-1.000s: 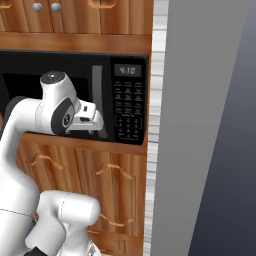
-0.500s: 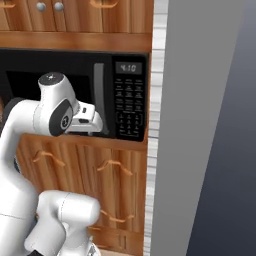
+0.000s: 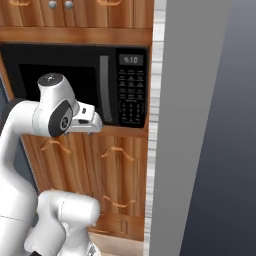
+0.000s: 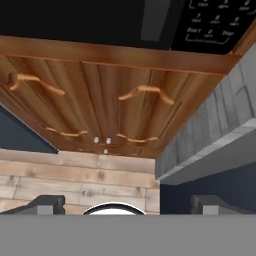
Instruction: Open the microwave door.
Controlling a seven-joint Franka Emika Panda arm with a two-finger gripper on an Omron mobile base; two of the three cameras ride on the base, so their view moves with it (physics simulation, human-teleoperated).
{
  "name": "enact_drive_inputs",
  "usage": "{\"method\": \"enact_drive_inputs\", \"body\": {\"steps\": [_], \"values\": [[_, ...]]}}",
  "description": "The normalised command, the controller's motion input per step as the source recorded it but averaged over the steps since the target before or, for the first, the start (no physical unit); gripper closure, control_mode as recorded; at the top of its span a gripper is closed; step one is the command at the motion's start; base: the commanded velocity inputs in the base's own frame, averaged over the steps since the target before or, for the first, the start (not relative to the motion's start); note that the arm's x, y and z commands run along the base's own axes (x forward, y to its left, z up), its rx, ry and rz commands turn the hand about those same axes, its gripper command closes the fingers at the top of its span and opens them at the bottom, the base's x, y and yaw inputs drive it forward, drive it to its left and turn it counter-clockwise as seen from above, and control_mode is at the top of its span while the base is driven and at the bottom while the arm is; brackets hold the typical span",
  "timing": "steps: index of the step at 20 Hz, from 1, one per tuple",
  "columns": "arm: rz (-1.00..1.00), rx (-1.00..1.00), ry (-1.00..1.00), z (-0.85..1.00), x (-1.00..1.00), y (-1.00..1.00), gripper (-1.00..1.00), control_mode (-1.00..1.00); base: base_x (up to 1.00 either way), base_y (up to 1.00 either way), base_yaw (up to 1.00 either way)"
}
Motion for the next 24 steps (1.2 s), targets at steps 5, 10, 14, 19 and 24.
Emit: {"method": "enact_drive_inputs", "body": {"steps": [5, 10, 14, 19, 24], "values": [[0.0, 0.0, 0.0, 0.0, 0.0, 0.0, -1.0, 1.0, -0.28, -0.2, -0.02], [0.0, 0.0, -0.08, 0.09, -0.03, -0.01, -1.0, -1.0, 0.0, 0.0, 0.0], [0.0, 0.0, -0.22, 0.2, 0.13, -0.01, -1.0, -1.0, 0.0, 0.0, 0.0], [0.0, 0.0, -0.34, 0.31, 0.63, -0.05, -1.0, -1.0, 0.0, 0.0, 0.0], [0.08, 0.04, -0.35, 0.07, 0.78, -0.02, -1.0, -1.0, 0.0, 0.0, 0.0]]}}
